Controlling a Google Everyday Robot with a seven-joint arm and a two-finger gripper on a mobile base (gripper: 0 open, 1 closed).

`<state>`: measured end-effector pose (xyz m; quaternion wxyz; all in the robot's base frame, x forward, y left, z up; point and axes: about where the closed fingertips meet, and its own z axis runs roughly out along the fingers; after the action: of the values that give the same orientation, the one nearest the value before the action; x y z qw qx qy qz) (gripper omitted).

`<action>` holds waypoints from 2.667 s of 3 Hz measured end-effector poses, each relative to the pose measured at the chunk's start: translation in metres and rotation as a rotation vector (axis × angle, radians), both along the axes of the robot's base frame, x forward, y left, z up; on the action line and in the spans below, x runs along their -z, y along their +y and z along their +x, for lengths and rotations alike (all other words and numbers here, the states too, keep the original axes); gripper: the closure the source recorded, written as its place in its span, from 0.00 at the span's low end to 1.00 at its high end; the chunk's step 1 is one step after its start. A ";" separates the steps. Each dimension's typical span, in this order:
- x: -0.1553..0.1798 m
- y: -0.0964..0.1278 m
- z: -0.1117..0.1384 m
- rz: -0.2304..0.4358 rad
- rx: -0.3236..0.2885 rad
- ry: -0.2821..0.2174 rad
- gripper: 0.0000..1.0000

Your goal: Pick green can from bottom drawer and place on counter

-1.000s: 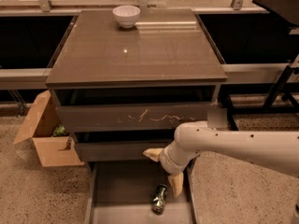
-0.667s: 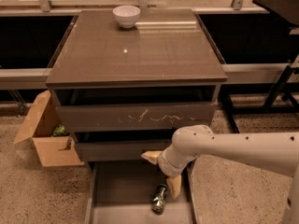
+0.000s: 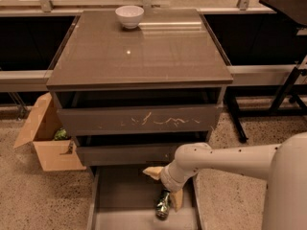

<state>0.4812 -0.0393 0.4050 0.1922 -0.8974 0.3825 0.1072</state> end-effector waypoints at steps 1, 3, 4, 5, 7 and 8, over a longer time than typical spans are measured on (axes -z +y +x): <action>0.050 0.005 -0.009 0.036 -0.030 0.038 0.00; 0.067 -0.004 -0.008 0.002 -0.035 0.005 0.00; 0.100 -0.026 -0.002 -0.050 -0.047 -0.038 0.00; 0.130 -0.046 0.007 -0.077 -0.065 -0.063 0.00; 0.181 -0.056 0.028 0.015 -0.092 -0.045 0.00; 0.180 -0.064 0.055 0.014 -0.130 -0.104 0.00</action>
Offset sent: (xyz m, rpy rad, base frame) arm -0.0024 0.0026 -0.0356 0.0265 0.0187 0.0228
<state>0.5365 -0.1030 0.2250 0.2108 -0.9233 0.3122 0.0755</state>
